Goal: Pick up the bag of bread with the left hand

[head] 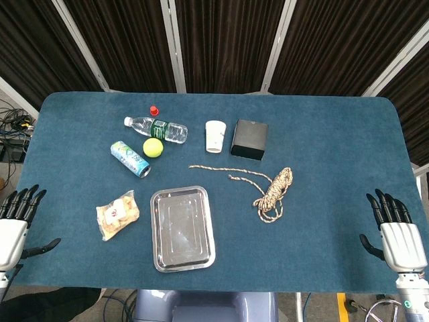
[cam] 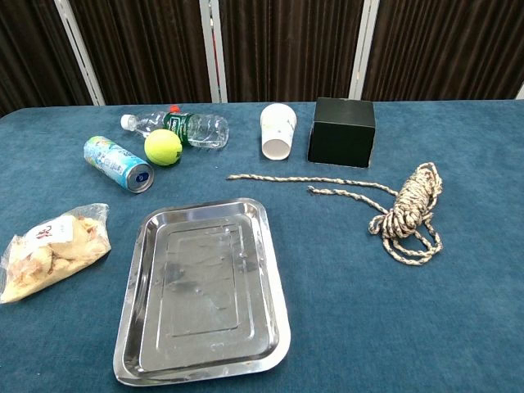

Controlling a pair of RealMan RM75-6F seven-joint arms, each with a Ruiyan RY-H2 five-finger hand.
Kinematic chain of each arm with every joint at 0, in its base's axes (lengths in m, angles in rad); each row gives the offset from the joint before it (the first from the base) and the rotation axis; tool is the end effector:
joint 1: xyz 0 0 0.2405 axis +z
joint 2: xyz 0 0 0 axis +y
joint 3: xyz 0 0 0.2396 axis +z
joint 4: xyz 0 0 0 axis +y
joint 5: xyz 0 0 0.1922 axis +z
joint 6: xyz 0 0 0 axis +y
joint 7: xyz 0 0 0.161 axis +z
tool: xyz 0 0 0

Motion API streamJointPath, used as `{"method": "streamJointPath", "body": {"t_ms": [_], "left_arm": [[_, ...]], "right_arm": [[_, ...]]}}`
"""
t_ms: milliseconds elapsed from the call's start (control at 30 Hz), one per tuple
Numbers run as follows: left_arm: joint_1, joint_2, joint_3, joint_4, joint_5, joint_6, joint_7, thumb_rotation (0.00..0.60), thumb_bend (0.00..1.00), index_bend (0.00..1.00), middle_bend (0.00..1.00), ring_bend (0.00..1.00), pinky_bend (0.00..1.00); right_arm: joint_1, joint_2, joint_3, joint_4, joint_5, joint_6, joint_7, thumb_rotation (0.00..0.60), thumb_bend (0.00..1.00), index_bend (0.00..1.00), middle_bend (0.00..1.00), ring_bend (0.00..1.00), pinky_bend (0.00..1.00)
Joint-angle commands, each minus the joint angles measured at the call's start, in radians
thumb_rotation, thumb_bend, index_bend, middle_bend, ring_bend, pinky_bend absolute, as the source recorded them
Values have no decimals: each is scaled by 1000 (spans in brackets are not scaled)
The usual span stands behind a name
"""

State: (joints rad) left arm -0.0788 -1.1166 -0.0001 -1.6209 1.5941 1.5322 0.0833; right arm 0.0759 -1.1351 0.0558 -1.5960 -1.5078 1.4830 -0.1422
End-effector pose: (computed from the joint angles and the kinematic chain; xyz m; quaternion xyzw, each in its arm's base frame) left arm -0.2763 0.1832 0.1617 -0.6346 -0.3458 -0.3811 0.5766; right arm -0.2910 -0.1940 0.1649 0.6194 -0.3447 0.3472 0.6140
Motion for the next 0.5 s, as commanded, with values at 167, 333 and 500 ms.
{"method": "streamJointPath", "body": {"t_ms": [167, 333, 500], "left_arm": [[-3, -1, 3, 0, -2, -12, 6, 600, 23, 0, 0, 0, 0], [-21, -7, 6, -2, -20, -62, 34, 600, 23, 0, 0, 0, 0], [-83, -5, -10, -40, -108, -210, 102, 600, 24, 0, 0, 0, 0]], "right_arm": [[-1, 0, 0, -3, -2, 2, -1, 600, 302, 0, 0, 0, 98], [1, -2, 0, -7, -5, 2, -2, 600, 303, 0, 0, 0, 98], [3, -3, -1, -10, -7, -2, -5, 600, 303, 0, 0, 0, 98]]}}
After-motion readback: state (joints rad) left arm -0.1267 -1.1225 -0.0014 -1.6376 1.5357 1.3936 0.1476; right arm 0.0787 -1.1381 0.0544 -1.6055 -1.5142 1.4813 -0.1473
